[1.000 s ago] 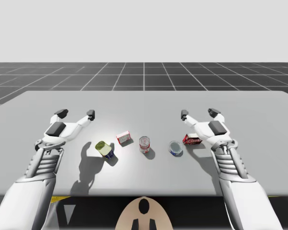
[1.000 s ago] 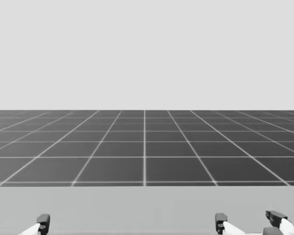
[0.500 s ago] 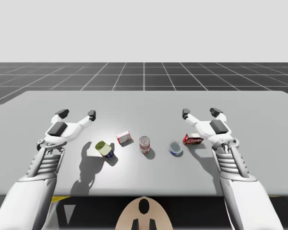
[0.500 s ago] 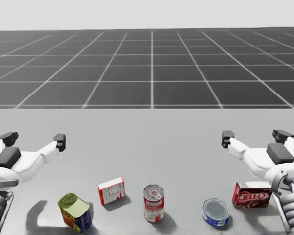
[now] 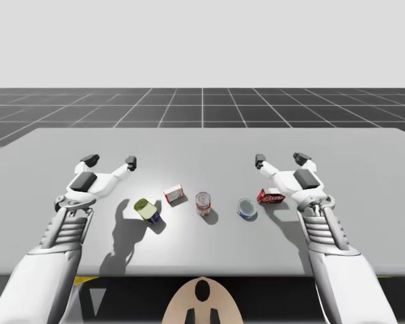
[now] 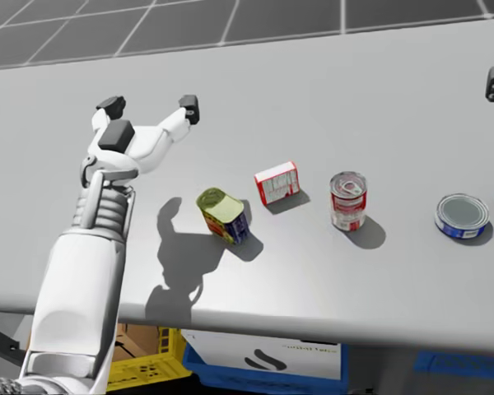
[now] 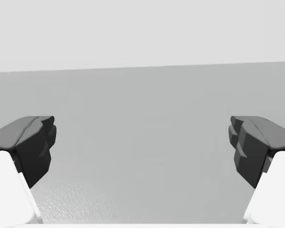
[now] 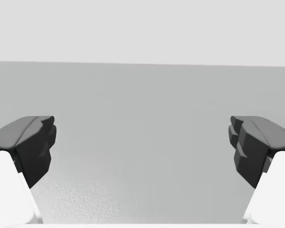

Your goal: Pick up the potted meat can and lift it.

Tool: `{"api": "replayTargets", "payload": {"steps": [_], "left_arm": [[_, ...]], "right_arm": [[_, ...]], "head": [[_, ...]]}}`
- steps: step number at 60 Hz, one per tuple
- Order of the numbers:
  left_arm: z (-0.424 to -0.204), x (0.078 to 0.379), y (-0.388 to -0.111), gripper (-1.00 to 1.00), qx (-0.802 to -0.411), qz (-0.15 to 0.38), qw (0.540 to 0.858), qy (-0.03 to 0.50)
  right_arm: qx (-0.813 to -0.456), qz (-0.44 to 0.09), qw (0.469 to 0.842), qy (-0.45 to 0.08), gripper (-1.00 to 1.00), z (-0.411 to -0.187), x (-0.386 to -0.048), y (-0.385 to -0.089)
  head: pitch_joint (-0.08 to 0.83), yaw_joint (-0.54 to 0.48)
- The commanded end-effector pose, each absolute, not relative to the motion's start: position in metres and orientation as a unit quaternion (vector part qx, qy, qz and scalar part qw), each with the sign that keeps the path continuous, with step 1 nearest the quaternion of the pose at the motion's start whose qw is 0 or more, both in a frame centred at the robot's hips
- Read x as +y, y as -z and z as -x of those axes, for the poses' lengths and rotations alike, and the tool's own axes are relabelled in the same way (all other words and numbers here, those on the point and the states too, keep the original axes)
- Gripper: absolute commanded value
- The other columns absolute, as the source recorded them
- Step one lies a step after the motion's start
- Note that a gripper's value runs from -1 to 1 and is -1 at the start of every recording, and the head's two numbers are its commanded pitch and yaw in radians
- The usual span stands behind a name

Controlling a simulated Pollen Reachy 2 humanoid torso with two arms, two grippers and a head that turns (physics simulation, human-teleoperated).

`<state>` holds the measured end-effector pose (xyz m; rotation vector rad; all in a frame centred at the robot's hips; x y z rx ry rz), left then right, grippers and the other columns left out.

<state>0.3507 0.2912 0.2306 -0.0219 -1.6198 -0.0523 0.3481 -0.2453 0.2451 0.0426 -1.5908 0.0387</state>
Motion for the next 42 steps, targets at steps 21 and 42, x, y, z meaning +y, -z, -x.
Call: {"api": "replayTargets", "payload": {"steps": [21,42], "left_arm": [[-0.336,0.288,-0.246,-1.0,-0.708,0.012,0.704,0.053],[-0.253,0.289,-0.256,-1.0,-0.622,0.092,0.76,0.164]], "right_arm": [[-0.71,-0.02,0.704,-0.018,-1.0,-0.349,-0.243,-0.242],[-0.708,-0.02,0.706,-0.017,-1.0,-0.348,-0.241,-0.241]], "head": [[0.714,0.31],[0.705,0.35]]}}
